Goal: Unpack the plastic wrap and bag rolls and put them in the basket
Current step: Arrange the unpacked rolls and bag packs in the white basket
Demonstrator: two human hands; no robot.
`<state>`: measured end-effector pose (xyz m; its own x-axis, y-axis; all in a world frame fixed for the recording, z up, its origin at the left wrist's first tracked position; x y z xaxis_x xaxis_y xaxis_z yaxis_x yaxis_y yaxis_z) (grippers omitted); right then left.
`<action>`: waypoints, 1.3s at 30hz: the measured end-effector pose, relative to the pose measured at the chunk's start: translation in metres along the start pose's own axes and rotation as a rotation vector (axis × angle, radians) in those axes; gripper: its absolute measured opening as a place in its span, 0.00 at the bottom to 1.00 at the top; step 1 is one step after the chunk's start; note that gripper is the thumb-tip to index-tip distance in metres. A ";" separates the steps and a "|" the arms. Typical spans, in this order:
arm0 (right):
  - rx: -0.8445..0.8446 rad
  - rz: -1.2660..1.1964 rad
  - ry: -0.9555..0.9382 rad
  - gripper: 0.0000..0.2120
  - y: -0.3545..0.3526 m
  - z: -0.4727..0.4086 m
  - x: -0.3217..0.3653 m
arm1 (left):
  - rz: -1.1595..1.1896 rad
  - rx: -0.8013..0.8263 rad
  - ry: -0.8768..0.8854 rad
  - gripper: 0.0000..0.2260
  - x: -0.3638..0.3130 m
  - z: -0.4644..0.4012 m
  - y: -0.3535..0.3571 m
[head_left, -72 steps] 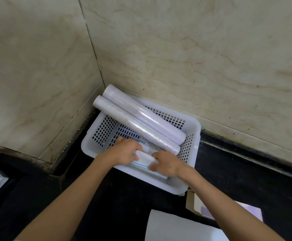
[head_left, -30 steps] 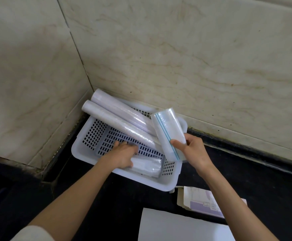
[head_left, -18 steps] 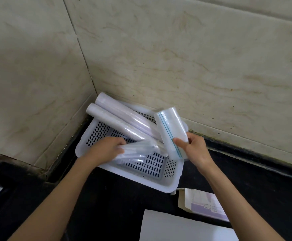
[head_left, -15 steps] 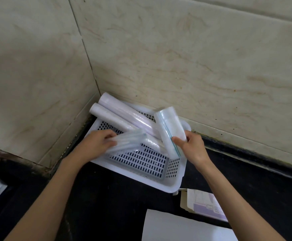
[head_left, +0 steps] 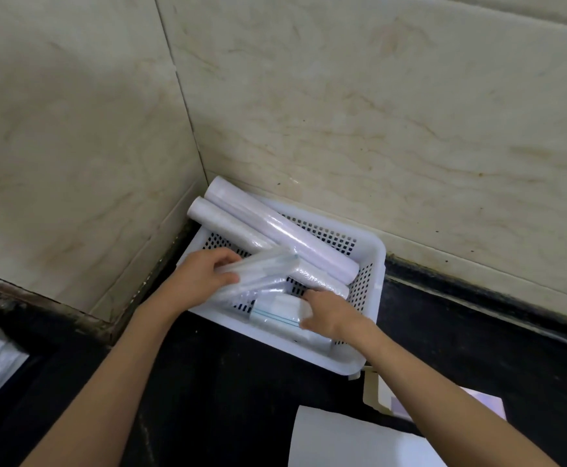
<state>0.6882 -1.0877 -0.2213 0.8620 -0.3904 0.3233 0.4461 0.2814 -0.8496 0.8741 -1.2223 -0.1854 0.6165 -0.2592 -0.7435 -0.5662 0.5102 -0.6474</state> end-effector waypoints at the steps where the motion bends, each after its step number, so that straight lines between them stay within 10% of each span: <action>1: -0.018 0.042 -0.015 0.17 -0.002 0.003 0.000 | -0.019 0.039 0.004 0.10 -0.001 -0.002 0.005; 8: -0.151 0.364 -0.165 0.14 -0.025 0.045 -0.024 | -0.153 0.305 0.039 0.07 -0.016 -0.012 0.055; 14: -0.476 0.138 -0.093 0.22 -0.017 0.066 -0.053 | -0.260 0.470 0.033 0.10 -0.029 -0.019 0.081; 22: -0.458 0.103 0.008 0.27 0.008 0.062 -0.062 | -0.720 -0.024 0.281 0.15 -0.032 0.004 0.101; 29: -0.397 0.161 0.051 0.28 -0.002 0.070 -0.049 | -0.645 0.095 0.163 0.22 -0.037 0.030 0.087; 39: -0.462 0.089 -0.437 0.27 0.028 0.091 0.106 | -0.523 -0.314 0.156 0.23 0.040 0.173 -0.018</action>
<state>0.8138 -1.0414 -0.1733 0.9530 0.0376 0.3006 0.3028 -0.1484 -0.9414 1.0034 -1.1001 -0.1745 0.7817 -0.5379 -0.3156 -0.3594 0.0250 -0.9328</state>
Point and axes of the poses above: each hand's wrist, its own z-axis away from the middle knuckle, its own y-axis out of the palm, x = y × z, the point moved 1 cm from there along -z, towards the middle knuckle, and after that the axes turned 10 degrees about -x, right-handed, at the moved point
